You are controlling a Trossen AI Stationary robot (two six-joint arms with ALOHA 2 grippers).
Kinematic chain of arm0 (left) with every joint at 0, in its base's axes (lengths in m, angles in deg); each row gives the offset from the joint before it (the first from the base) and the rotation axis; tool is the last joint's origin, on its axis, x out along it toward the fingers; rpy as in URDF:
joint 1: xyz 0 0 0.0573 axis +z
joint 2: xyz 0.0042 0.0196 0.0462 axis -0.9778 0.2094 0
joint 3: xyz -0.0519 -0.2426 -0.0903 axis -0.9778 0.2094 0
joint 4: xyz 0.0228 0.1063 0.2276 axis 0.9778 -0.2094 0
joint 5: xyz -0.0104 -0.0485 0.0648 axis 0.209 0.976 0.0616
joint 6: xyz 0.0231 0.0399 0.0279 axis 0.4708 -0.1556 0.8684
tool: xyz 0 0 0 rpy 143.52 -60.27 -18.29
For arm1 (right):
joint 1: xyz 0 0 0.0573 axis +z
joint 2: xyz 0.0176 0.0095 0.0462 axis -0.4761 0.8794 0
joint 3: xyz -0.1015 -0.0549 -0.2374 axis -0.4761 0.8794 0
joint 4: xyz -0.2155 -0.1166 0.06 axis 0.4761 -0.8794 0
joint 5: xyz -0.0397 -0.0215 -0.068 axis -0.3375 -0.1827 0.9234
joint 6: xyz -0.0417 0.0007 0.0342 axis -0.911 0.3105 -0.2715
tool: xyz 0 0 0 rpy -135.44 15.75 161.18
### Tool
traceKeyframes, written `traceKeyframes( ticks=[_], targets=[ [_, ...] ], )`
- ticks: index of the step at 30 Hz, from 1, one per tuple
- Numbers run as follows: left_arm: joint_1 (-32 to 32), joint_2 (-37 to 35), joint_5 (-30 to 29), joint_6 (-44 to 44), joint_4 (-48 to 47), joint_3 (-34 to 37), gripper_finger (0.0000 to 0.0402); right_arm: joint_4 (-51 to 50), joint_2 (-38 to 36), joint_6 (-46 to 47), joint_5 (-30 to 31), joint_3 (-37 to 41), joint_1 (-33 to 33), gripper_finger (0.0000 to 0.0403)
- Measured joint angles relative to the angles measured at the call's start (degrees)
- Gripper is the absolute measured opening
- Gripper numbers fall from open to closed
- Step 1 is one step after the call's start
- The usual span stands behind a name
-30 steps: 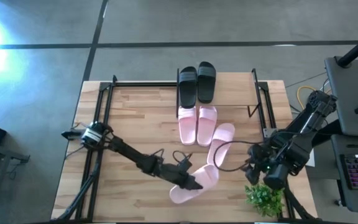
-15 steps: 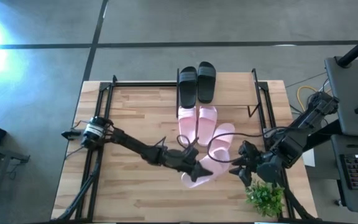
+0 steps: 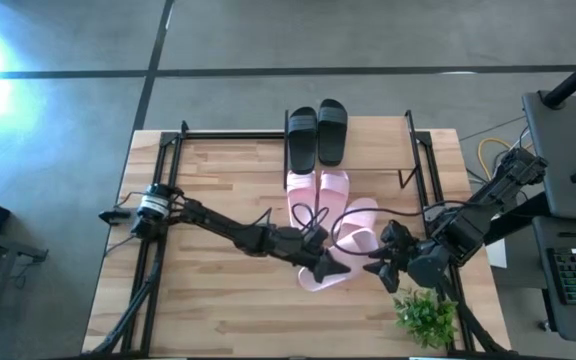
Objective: Pick and place slides into the shelf
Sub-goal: Put the pink slide under the shelf
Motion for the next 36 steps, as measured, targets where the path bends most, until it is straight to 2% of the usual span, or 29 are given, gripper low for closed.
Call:
traceKeyframes(
  ticks=[15,20,27,36],
  targets=[
    [2.8,0.0,-0.7,1.8,-0.2,-3.0,0.0002,1.5,4.1,1.3,2.0,-0.1,-1.9,0.0200],
    [2.2,0.0,-0.1,1.8,-4.4,-2.7,0.0007,-0.3,2.8,1.3,1.6,-0.2,-1.9,0.0147],
    [1.9,-0.3,-0.3,1.8,-4.3,-2.4,0.0008,-2.7,0.9,0.2,1.0,-0.2,-1.9,0.0022],
    [1.8,-2.6,-0.7,5.7,-4.7,-1.9,0.0009,-4.1,-1.5,-1.1,1.9,-0.3,-1.9,0.0010]
  ],
)
